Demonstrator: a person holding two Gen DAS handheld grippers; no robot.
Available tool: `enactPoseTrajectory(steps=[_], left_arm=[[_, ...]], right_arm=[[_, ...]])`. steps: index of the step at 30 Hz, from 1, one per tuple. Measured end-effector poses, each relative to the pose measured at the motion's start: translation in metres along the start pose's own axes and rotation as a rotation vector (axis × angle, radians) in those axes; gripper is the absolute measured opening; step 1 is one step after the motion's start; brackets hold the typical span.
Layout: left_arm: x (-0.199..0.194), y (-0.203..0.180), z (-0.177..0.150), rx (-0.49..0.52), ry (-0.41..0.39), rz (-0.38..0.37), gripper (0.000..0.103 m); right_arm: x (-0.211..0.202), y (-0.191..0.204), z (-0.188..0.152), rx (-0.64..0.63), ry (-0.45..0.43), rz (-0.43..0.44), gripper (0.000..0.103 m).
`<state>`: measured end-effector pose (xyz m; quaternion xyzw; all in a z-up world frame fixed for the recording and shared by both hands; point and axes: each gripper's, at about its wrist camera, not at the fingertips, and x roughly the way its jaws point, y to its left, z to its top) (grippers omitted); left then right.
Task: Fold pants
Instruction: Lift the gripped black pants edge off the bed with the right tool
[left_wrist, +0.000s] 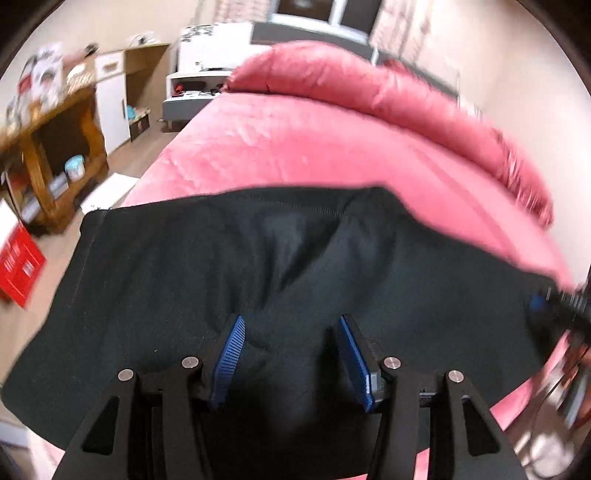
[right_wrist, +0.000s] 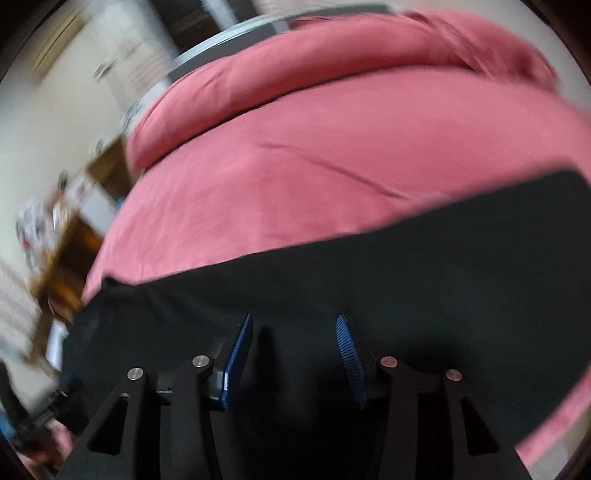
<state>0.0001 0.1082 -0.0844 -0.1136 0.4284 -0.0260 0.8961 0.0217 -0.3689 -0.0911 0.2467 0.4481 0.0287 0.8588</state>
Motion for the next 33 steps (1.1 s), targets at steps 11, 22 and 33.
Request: enactPoseTrajectory(steps=[11,22,33], left_arm=[[0.006,0.006,0.009,-0.078,-0.033,-0.082,0.053],[0.024,0.003,-0.002,-0.032,-0.006,-0.044,0.054],[0.022,0.004,-0.005,-0.031,-0.014,-0.048,0.054]], right_arm=[[-0.126,-0.179,0.01,0.469,-0.344,-0.248,0.049],[-0.128,-0.231,0.028,0.599,-0.387,-0.163,0.016],[-0.135,-0.235,0.004,0.663,-0.408,-0.208,0.06]])
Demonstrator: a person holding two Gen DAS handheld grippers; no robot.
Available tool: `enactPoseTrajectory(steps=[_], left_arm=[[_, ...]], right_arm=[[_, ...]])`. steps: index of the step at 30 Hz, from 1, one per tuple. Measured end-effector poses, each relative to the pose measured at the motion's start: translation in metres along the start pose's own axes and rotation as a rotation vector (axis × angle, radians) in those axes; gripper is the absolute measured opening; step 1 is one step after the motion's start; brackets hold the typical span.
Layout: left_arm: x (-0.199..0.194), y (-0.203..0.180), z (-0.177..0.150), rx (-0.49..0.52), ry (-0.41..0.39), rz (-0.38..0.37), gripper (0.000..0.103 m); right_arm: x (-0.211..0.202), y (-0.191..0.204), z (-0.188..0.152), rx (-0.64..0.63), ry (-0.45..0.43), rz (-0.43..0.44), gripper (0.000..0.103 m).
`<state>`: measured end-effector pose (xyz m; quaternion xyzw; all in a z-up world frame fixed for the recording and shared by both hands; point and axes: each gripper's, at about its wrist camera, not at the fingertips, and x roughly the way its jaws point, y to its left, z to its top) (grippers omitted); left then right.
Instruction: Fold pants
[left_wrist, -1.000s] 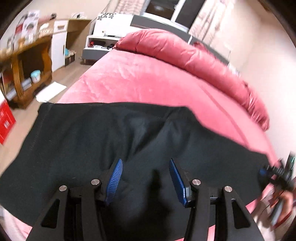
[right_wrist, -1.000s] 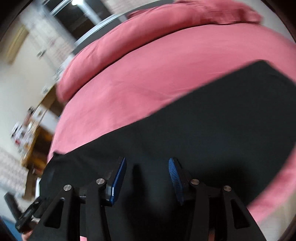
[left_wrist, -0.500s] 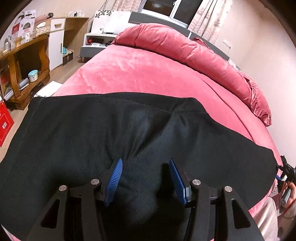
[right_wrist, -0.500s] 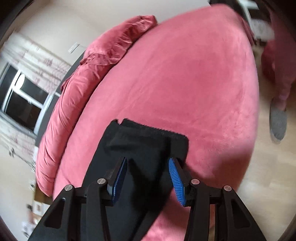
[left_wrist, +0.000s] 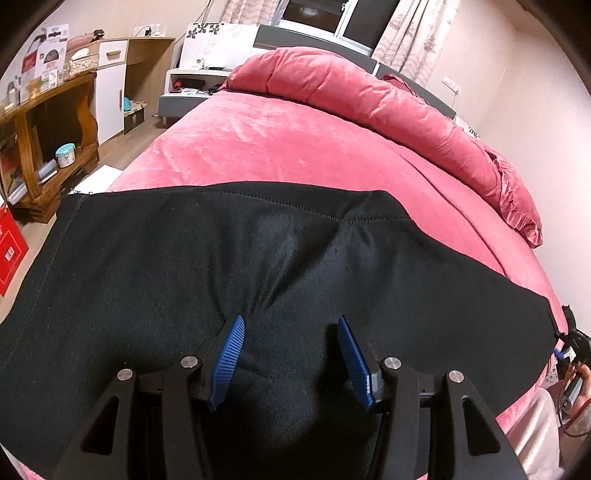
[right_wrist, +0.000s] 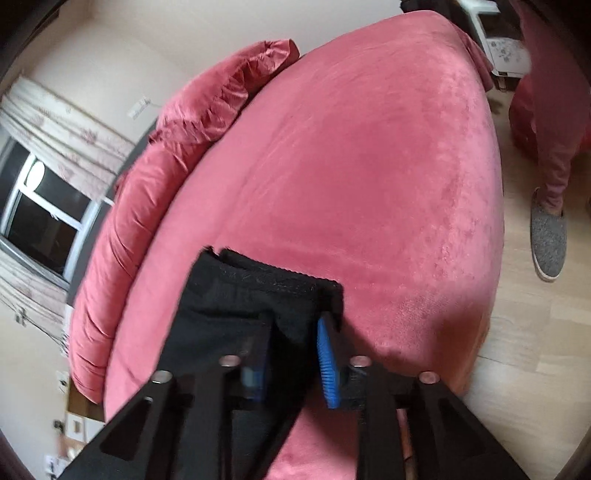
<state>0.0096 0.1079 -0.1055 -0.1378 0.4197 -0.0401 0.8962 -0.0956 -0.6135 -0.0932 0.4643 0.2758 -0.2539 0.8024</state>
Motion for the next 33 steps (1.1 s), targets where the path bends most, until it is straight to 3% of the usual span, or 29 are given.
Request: enactPoseTrajectory(steps=[2,10,11,13,14,15,18,24,33], left_arm=[[-0.001,0.0,0.0,-0.006,-0.004,-0.002,0.054],[-0.011,-0.004,0.003,-0.02,-0.031,-0.105,0.058],[-0.011,-0.005,0.004,-0.017,-0.032,-0.104,0.063],[-0.011,-0.006,0.004,-0.01,-0.034,-0.074,0.064],[-0.01,-0.005,0.004,-0.009,-0.03,-0.055,0.065],[-0.008,-0.005,0.004,-0.007,-0.023,-0.034,0.065],[-0.005,-0.004,0.003,0.002,-0.017,0.038,0.065],[-0.003,-0.003,0.002,0.008,-0.02,0.037,0.065],[-0.01,0.005,0.003,-0.05,-0.035,-0.062,0.065]], right_arm=[[-0.007,-0.004,-0.002,0.025,-0.028,0.02,0.067],[0.019,-0.002,-0.005,-0.003,0.066,0.114,0.065],[0.022,0.0,-0.005,-0.005,0.063,0.119,0.061],[0.028,0.004,-0.003,-0.001,0.082,0.116,0.042],[0.031,0.008,-0.003,0.004,0.099,0.118,0.026],[0.03,0.011,-0.003,0.008,0.102,0.125,0.024],[0.016,0.026,-0.004,-0.042,0.071,0.138,0.022],[-0.032,0.075,-0.011,-0.171,0.016,0.215,0.022],[-0.081,0.155,-0.049,-0.346,-0.025,0.354,0.022]])
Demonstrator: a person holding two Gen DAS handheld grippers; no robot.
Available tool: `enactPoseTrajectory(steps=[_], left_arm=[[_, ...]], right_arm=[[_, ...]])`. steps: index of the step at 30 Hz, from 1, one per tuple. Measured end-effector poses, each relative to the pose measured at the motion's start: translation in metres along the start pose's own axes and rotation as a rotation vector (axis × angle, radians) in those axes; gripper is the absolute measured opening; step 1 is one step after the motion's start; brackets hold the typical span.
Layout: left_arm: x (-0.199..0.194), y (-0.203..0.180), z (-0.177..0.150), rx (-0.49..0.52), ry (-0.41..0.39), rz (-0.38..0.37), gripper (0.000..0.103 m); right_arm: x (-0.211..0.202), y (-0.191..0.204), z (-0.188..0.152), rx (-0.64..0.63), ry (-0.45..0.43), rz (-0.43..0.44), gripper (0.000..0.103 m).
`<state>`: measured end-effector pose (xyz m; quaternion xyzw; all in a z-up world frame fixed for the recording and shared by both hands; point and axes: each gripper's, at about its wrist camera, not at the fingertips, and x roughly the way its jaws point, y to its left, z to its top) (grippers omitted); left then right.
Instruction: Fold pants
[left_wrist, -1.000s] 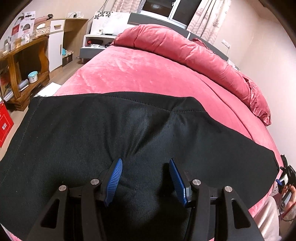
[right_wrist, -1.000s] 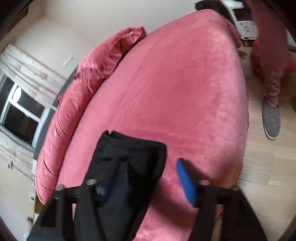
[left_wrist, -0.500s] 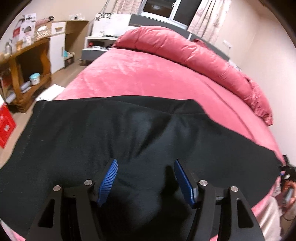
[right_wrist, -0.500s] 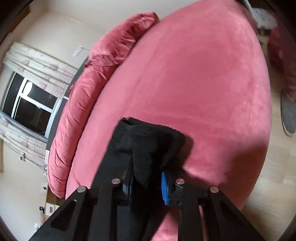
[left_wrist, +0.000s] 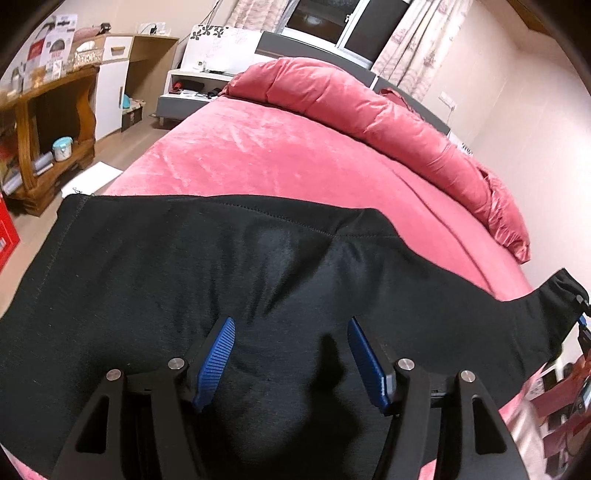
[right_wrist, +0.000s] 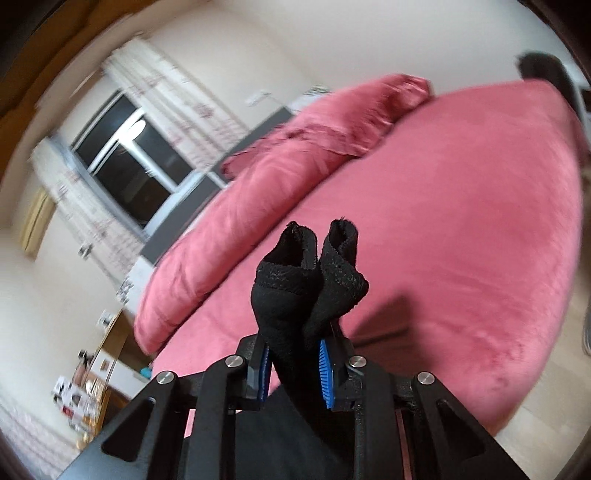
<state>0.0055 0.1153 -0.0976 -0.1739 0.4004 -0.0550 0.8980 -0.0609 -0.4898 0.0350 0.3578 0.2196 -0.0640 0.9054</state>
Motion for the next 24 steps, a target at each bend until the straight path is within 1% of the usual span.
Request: enactPoseTrajectory(steps=[5,9,11,12,15,18,20,23,24], left_arm=[[-0.003,-0.002,0.0,-0.007,-0.01,-0.024,0.065],[-0.004,-0.001,0.001,-0.021,-0.018,-0.034,0.065],[-0.005,0.001,0.001,-0.037,-0.024,-0.036,0.065],[-0.006,0.002,0.001,-0.042,-0.025,-0.036,0.065],[-0.005,0.004,0.002,-0.052,-0.022,-0.031,0.065],[-0.005,0.003,0.002,-0.051,-0.021,-0.029,0.065],[-0.004,0.003,0.001,-0.048,-0.018,-0.03,0.065],[-0.003,0.002,0.001,-0.042,-0.013,-0.034,0.065],[-0.003,0.001,0.0,-0.041,-0.014,-0.036,0.065]], right_arm=[[0.004,0.053,-0.02,-0.093,0.038,0.107,0.022],[0.014,0.099,-0.054,-0.229,0.124,0.184,0.022],[0.019,0.115,-0.07,-0.287,0.159,0.202,0.022],[0.023,0.128,-0.083,-0.338,0.179,0.21,0.022],[0.034,0.153,-0.11,-0.452,0.216,0.206,0.022],[0.049,0.166,-0.131,-0.485,0.26,0.216,0.022],[0.058,0.175,-0.148,-0.506,0.295,0.236,0.024],[0.07,0.186,-0.181,-0.556,0.365,0.264,0.025],[0.076,0.191,-0.195,-0.592,0.4,0.266,0.026]])
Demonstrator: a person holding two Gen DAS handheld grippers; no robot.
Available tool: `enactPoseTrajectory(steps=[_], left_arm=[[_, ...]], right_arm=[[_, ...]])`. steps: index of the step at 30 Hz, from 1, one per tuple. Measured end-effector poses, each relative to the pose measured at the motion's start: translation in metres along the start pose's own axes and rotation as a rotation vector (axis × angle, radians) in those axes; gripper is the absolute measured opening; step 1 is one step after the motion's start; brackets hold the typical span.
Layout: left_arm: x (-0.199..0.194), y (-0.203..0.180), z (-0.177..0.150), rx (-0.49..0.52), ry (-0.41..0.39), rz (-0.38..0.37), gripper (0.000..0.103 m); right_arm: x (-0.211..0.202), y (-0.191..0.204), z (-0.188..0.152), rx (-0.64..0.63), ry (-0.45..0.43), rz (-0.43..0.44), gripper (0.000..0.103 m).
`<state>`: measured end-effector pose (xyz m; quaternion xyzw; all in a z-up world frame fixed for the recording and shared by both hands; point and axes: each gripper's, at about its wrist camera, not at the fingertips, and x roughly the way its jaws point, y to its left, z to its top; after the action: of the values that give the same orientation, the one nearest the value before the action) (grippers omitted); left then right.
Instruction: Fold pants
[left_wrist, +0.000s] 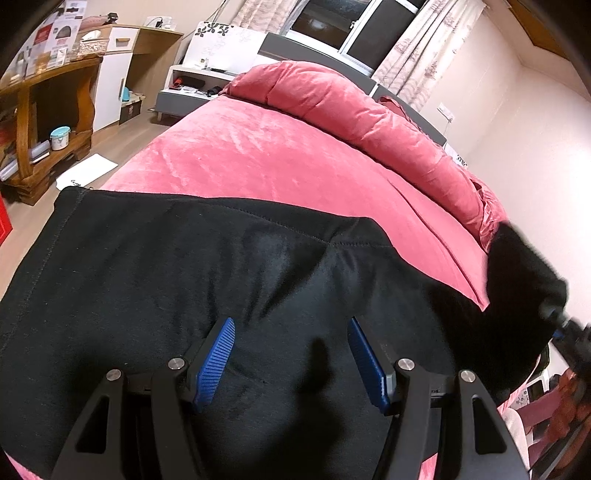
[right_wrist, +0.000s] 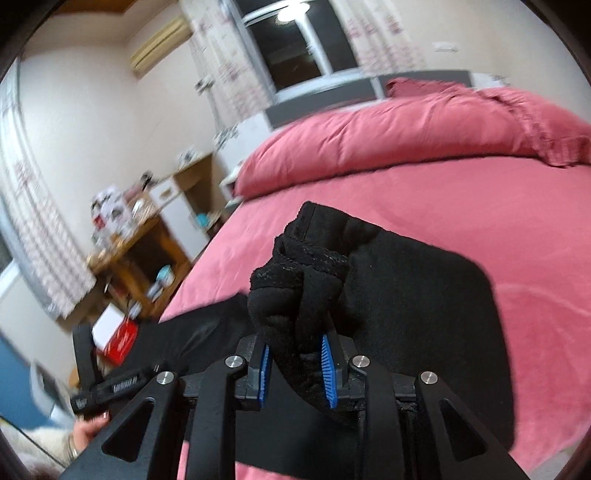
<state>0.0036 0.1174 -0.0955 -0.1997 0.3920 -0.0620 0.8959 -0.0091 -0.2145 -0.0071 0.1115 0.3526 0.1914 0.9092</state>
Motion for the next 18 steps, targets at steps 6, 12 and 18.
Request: enactPoseTrajectory(steps=[6,12,18], left_arm=[[0.001,-0.004,-0.001,0.011,0.01,-0.025,0.065],[0.002,-0.015,-0.002,-0.009,0.038,-0.108,0.065],[0.004,-0.04,0.004,-0.08,0.082,-0.262,0.069]], right_arm=[[0.074,0.034,-0.05,-0.19,0.251,-0.064,0.058],[0.074,0.064,-0.068,-0.388,0.259,-0.077,0.071],[0.022,0.026,-0.029,-0.2,0.035,-0.014,0.071]])
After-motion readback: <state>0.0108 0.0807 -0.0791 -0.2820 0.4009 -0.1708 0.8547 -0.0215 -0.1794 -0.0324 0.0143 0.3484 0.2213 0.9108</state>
